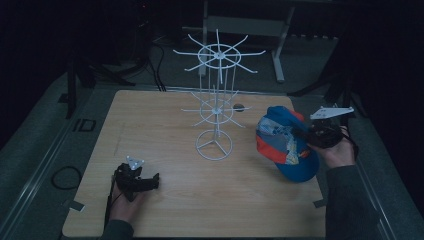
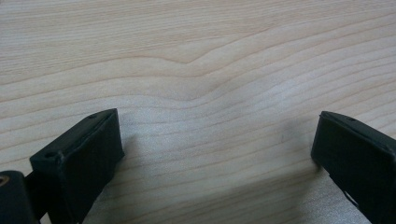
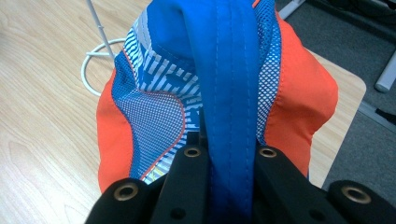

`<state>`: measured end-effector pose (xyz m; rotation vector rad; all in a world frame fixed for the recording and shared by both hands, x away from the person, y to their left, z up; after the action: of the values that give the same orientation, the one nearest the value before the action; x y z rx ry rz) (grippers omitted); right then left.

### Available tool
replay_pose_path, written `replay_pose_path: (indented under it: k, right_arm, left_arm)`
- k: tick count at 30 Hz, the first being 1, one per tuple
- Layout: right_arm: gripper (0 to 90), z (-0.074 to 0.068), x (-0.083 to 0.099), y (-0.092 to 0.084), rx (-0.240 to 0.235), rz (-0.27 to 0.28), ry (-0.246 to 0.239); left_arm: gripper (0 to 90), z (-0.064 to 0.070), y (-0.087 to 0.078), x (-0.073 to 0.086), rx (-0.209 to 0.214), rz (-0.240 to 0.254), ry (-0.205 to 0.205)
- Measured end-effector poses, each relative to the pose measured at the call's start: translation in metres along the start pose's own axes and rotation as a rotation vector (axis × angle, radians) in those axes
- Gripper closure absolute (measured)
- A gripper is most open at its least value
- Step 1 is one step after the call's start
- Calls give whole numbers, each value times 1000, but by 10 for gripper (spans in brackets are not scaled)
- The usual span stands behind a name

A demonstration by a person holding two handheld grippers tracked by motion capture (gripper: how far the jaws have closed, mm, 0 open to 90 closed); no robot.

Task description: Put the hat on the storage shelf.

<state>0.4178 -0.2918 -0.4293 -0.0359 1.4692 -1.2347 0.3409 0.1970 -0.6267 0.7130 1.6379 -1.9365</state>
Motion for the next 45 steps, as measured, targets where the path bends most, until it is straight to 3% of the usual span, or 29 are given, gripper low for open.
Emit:
replay_pose_path:
  k: [16, 32, 45]
  right_arm:
    - [884, 4, -16, -18, -3, 18, -43]
    - [884, -1, -33, -28, -37, 14, -97]
    - [884, -3, -53, -43, -49, 62, -128]
  left_arm:
    - [24, 0, 0, 0, 0, 0, 0]
    - [24, 0, 0, 0, 0, -2, 0]
    - [24, 0, 0, 0, 0, -2, 0]
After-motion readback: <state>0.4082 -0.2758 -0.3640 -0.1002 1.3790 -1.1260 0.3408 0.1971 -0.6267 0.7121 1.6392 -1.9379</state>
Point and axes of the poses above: each handheld gripper's, and its own axes: y roughly forward along the jaws, x roughly out of its underside, z roughly to its right, the point moved 8 cm from there along y, roughly forward along the jaws, and after that the axes turned 11 degrees about -y, right-handed, at the moved point
